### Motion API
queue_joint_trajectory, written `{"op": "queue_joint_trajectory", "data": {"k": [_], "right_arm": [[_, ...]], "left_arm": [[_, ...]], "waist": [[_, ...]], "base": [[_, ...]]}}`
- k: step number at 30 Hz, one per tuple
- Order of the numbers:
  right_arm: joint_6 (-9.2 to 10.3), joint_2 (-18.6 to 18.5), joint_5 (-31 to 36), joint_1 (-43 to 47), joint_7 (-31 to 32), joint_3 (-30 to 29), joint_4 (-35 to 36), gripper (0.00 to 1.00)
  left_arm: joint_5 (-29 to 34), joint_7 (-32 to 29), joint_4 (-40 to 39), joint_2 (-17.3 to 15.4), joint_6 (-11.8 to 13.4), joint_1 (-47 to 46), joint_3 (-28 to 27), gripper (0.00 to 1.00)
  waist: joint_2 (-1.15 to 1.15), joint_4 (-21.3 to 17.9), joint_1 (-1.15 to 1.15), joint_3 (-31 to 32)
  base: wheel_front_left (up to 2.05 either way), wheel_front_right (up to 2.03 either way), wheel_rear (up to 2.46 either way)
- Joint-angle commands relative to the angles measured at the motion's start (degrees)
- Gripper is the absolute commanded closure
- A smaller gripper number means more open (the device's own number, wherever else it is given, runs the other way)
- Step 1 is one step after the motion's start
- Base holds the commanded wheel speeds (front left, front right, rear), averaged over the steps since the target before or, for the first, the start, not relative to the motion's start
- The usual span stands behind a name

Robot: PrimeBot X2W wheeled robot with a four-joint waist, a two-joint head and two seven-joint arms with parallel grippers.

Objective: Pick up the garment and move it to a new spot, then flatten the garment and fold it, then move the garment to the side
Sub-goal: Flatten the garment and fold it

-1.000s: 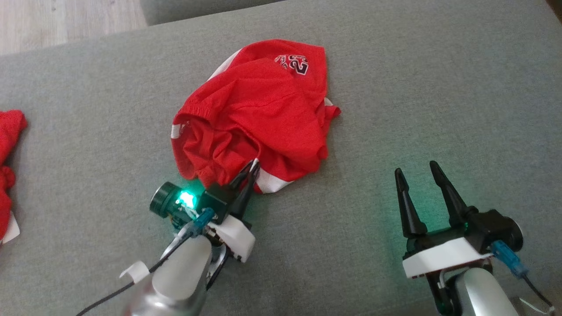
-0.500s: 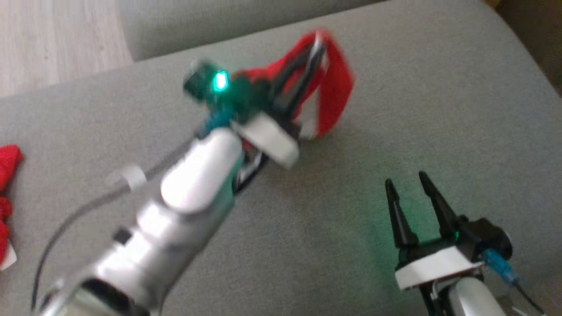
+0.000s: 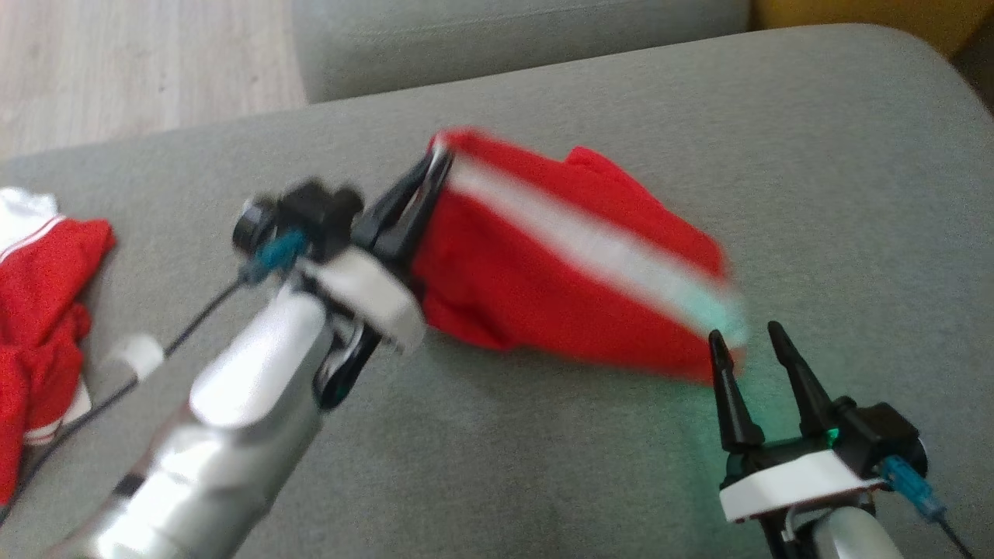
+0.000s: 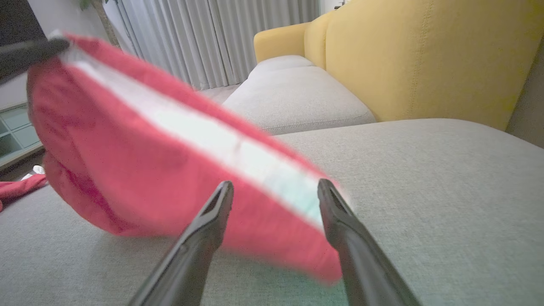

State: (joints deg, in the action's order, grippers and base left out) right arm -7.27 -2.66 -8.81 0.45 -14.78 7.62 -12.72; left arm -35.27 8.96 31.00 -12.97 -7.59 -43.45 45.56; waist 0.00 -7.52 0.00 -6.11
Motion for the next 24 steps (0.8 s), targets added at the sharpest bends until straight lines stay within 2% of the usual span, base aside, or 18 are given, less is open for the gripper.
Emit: {"op": "queue_joint_trajectory", "data": {"k": [1, 5, 10, 23, 24], "right_arm": [[-0.22, -0.2, -1.0, -1.9, -0.2, 0.8, 1.9, 0.00], [-0.22, -0.2, -3.4, -3.1, -0.2, -0.3, 1.1, 0.00], [-0.22, -0.2, -6.5, -4.2, -0.2, -1.5, -1.4, 0.00], [-0.22, -0.2, -14.2, -10.7, -0.2, 2.3, -17.7, 0.00], [-0.22, -0.2, -14.4, -11.4, -0.2, 2.8, -18.7, 0.08]], "left_arm": [[-0.8, 1.0, -1.2, -2.2, 0.1, -1.8, -1.7, 1.00], [-2.1, 2.6, 0.0, -3.9, 0.1, 1.4, -1.8, 1.00], [-2.8, 4.0, 0.6, -4.6, 0.1, 2.5, -2.6, 1.00], [-3.7, 5.6, 1.7, -3.9, 0.1, 2.1, -2.4, 1.00], [-3.8, 5.6, 1.7, -3.9, 0.1, 2.0, -2.2, 1.00]], "waist": [[0.00, 1.8, 0.00, -1.6], [0.00, 3.8, 0.00, -3.2], [0.00, 5.5, 0.00, -4.2], [0.00, 7.5, 0.00, -4.6], [0.00, 7.5, 0.00, -4.6]], "base": [[0.00, 0.00, 0.00], [0.00, 0.00, 0.00], [0.00, 0.00, 0.00], [0.00, 0.00, 0.00], [0.00, 0.00, 0.00]]}}
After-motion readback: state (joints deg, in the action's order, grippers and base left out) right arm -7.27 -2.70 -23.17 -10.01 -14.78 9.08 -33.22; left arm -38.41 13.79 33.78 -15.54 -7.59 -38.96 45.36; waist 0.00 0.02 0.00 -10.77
